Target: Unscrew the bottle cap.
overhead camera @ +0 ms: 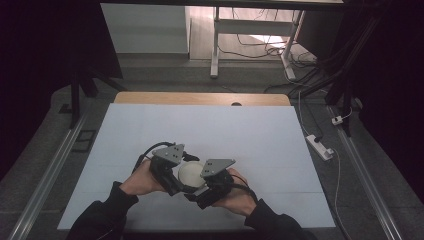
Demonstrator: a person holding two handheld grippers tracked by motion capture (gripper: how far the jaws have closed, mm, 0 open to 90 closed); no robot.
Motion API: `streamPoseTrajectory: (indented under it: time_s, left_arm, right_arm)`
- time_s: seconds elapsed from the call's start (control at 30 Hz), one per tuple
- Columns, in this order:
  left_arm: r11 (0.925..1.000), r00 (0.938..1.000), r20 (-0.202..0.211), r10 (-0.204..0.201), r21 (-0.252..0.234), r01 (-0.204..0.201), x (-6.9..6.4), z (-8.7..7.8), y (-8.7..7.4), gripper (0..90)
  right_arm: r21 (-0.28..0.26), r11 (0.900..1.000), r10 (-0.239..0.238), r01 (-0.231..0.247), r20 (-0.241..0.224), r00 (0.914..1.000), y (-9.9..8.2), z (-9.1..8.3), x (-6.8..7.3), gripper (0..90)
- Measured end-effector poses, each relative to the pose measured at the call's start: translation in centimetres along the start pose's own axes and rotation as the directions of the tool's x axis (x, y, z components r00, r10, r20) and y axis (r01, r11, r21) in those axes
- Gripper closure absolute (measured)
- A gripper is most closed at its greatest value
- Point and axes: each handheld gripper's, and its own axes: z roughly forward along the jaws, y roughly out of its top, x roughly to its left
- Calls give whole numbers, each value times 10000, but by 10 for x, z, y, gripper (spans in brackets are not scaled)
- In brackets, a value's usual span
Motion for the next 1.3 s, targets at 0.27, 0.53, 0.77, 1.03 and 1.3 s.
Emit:
streamPoseTrajectory:
  time_s: [0.27, 0.53, 0.77, 1.03, 1.3]
  left_arm:
    - [9959, 9894, -1193, -823, 274, 861, -6, 5, 8, 81]
    - [9756, 9365, -2878, -2002, 291, 2175, -15, 15, 19, 80]
    - [9791, 9439, -2663, -1952, 40, 2036, -15, 10, 20, 21]
    - [9958, 9939, -915, -619, 619, 677, -8, -11, 13, 0]
    - [9962, 9995, -276, 161, 863, -137, -12, -8, 11, 41]
  right_arm:
    - [46, 9999, 130, -132, 459, 9989, -1, -1, -3, 64]
    - [59, 9987, 498, -509, 1169, 9919, -2, -2, -9, 64]
    - [7, 9991, 414, -418, 1098, 9931, -2, -4, -9, 64]
    - [25, 9999, 124, -125, 406, 9991, -1, -2, -3, 64]
    - [-28, 9998, -194, 194, -155, 9997, 1, -2, 3, 64]
